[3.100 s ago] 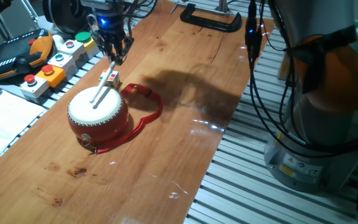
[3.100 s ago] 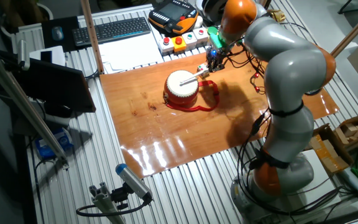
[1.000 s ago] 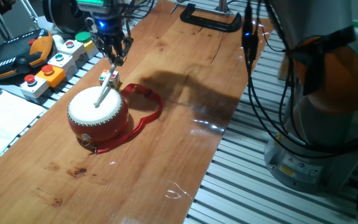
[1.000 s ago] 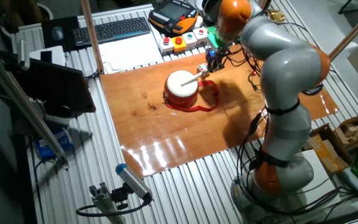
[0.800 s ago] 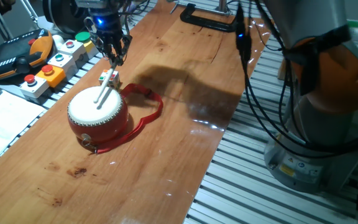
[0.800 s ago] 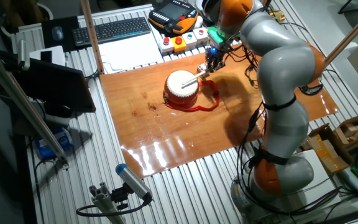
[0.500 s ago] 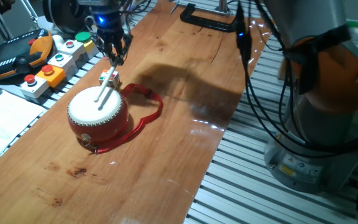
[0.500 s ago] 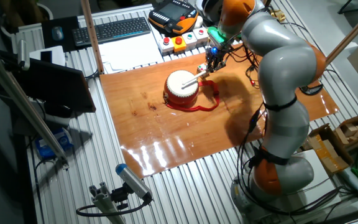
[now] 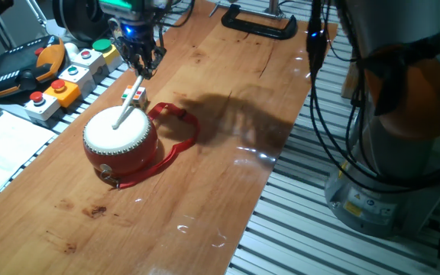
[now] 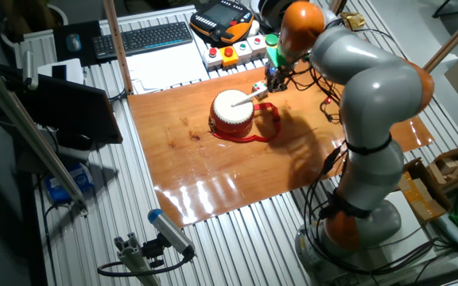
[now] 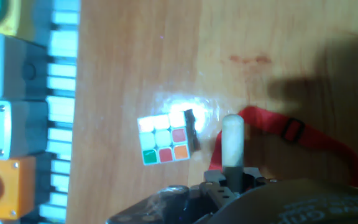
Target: Play the drum
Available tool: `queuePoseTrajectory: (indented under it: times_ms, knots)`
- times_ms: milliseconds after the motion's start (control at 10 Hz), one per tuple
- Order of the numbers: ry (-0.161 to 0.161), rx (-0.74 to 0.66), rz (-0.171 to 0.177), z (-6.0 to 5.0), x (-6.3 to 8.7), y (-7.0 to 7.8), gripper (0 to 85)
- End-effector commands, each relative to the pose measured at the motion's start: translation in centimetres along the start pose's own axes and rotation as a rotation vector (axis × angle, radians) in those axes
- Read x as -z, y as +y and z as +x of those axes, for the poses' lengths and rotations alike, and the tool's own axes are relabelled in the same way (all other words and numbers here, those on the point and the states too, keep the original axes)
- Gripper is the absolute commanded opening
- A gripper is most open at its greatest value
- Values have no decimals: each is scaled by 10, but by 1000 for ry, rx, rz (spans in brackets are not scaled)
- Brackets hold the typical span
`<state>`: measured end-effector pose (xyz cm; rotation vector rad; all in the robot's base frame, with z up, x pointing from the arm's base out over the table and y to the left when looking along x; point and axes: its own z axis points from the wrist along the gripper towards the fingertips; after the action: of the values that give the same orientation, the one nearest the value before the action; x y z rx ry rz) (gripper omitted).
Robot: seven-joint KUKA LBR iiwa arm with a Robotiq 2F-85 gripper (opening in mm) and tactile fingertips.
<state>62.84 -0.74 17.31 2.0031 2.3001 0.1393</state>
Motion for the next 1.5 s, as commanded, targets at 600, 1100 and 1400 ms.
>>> queuePoseTrajectory:
  times_ms: [600, 1100, 1400]
  knots:
    - [159, -24, 125, 4, -6, 1, 7]
    - [-16, 47, 22, 0, -2, 0, 7]
    - [179, 90, 215, 2, -3, -1, 7]
